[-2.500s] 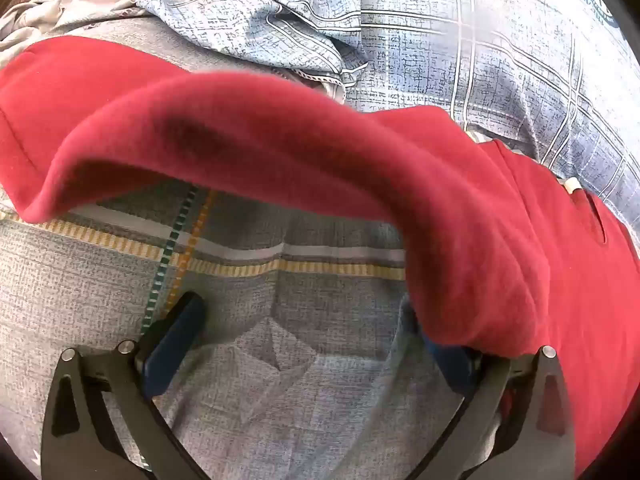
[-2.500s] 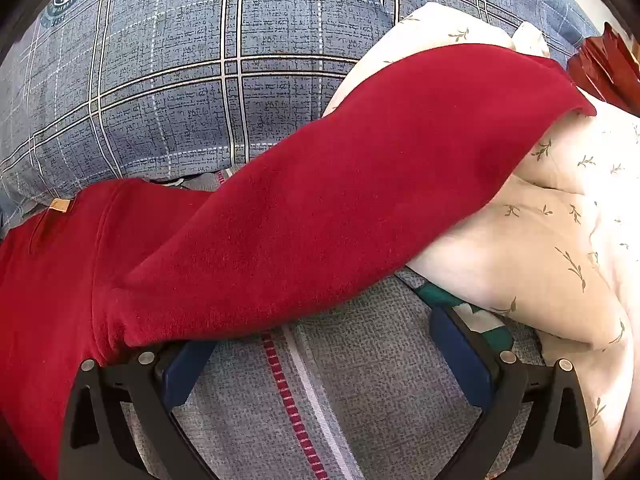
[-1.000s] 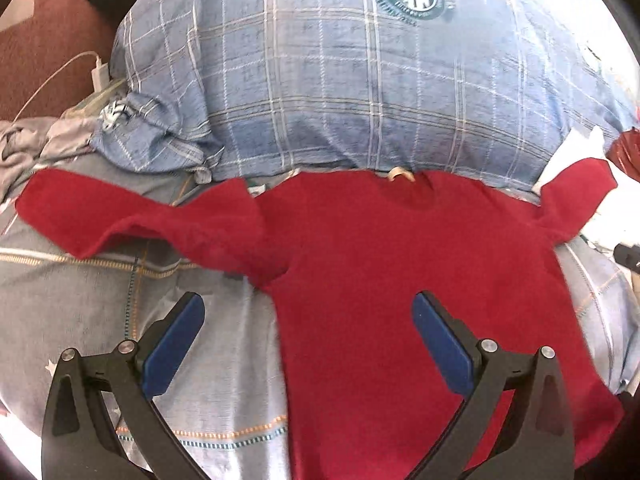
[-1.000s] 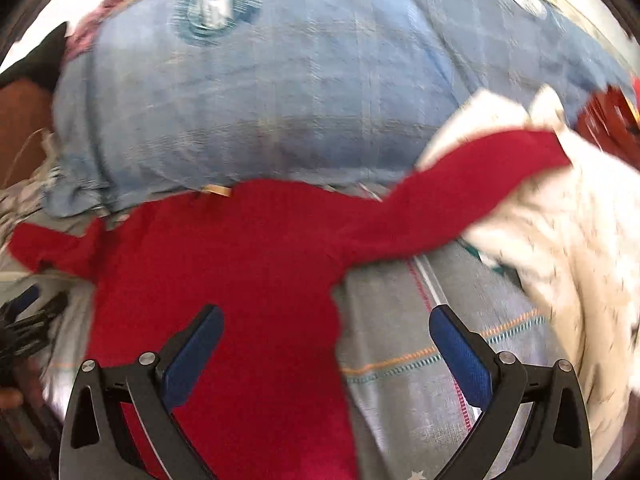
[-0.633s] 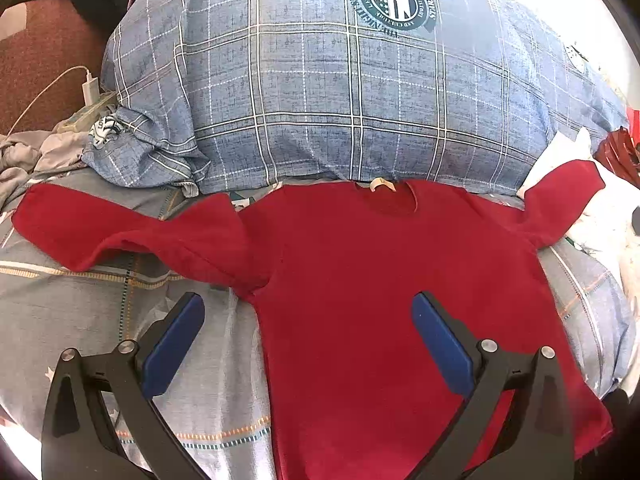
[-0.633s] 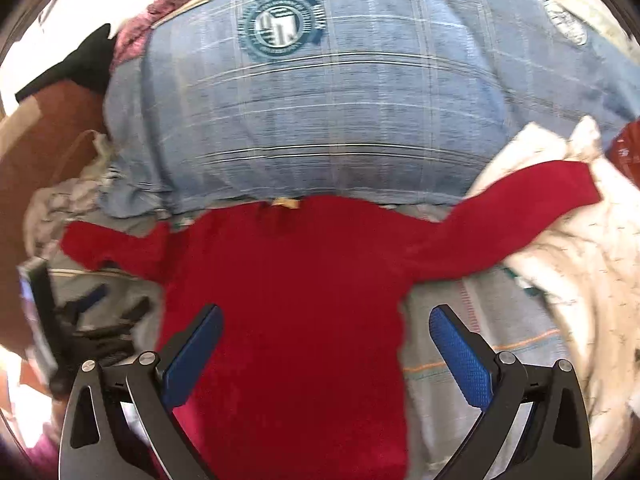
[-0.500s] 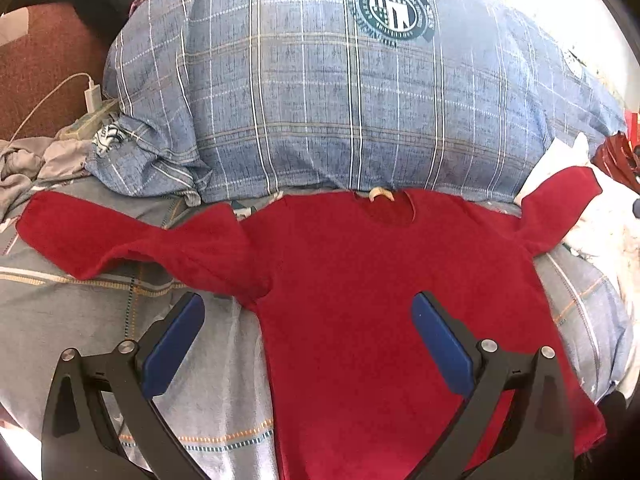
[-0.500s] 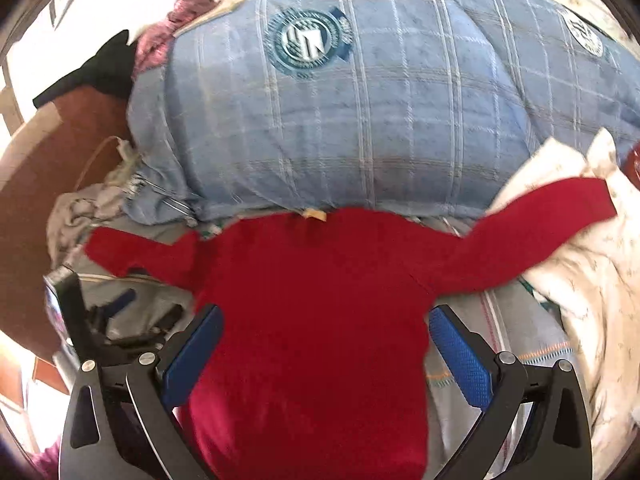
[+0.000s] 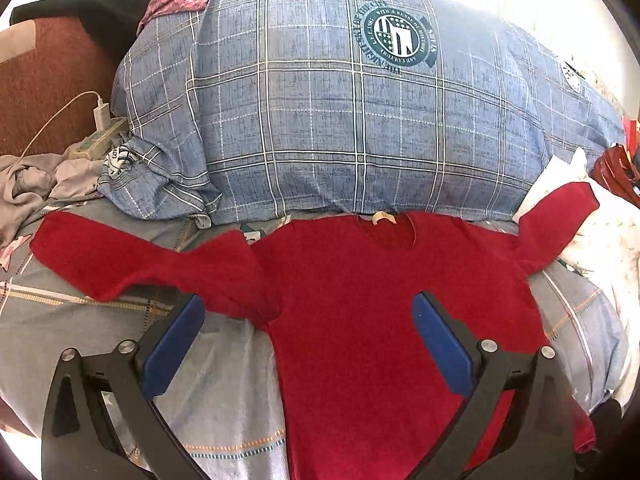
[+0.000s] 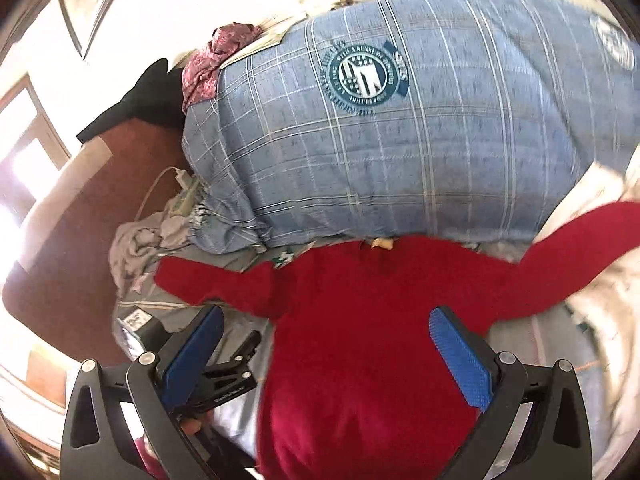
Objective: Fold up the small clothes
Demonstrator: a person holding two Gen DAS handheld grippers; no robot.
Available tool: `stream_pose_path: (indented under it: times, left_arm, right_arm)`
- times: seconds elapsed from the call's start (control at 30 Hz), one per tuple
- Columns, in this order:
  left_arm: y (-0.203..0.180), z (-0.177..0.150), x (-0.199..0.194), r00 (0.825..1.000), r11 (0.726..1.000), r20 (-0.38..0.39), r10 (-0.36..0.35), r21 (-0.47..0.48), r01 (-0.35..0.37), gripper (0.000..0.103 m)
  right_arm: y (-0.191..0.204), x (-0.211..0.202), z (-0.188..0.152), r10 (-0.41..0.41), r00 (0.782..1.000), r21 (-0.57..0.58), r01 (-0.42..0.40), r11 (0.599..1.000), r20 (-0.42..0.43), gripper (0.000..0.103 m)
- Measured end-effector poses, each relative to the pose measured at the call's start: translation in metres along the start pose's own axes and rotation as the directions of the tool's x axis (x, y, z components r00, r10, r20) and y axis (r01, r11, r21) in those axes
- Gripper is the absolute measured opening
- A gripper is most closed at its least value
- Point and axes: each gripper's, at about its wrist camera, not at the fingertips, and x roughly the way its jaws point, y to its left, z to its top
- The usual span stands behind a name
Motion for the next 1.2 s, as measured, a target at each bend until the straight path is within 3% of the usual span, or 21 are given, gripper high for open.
stream_pose_path:
  times: [0.07, 0.1, 0.23, 0.43, 0.57, 0.73, 0.87, 1.2]
  left_arm:
    - [0.0, -0.001, 0.001, 1.0, 1.0, -0.003, -0.012, -0.009, 0.012, 0.103]
    - [0.0, -0.001, 0.002, 1.0, 1.0, -0.007, -0.017, -0.011, 0.017, 0.103]
    - [-0.003, 0.001, 0.004, 1.0, 1.0, -0.009, -0.014, 0.002, 0.014, 0.103]
    - [-0.009, 0.0, 0.004, 0.999, 0.999, 0.004, -0.047, -0.02, 0.047, 0.103]
    - [-0.018, -0.003, 0.006, 0.999, 0.999, 0.005, -0.043, 0.001, 0.043, 0.103]
    - [-0.015, -0.008, 0.005, 1.0, 1.0, 0.006, -0.008, 0.013, 0.008, 0.103]
    - [-0.003, -0.014, 0.009, 0.999, 0.999, 0.0, 0.034, -0.007, -0.034, 0.103]
    - [0.021, -0.024, 0.026, 0.995, 0.993, -0.01, 0.095, -0.07, -0.095, 0.103]
  right_arm:
    - [0.001, 0.002, 0.002, 0.011, 0.999, 0.016, -0.01, 1.0, -0.041, 0.103]
    - [0.002, -0.001, 0.003, 0.053, 0.997, 0.043, -0.05, 0.998, -0.061, 0.103]
    - [0.013, -0.028, 0.015, 0.12, 0.992, 0.055, -0.117, 0.992, -0.045, 0.103]
    - [0.028, -0.051, 0.012, 0.038, 0.998, -0.02, -0.039, 0.999, -0.054, 0.103]
    - [0.031, -0.052, 0.001, -0.035, 0.999, -0.1, 0.035, 0.994, 0.0, 0.103]
    - [0.021, 0.008, -0.032, -0.177, 0.984, -0.19, 0.173, 0.966, -0.004, 0.103]
    - [0.002, 0.064, -0.058, -0.264, 0.964, -0.187, 0.266, 0.946, 0.036, 0.103]
    - [-0.026, 0.146, -0.081, -0.298, 0.952, -0.115, 0.304, 0.946, 0.063, 0.103]
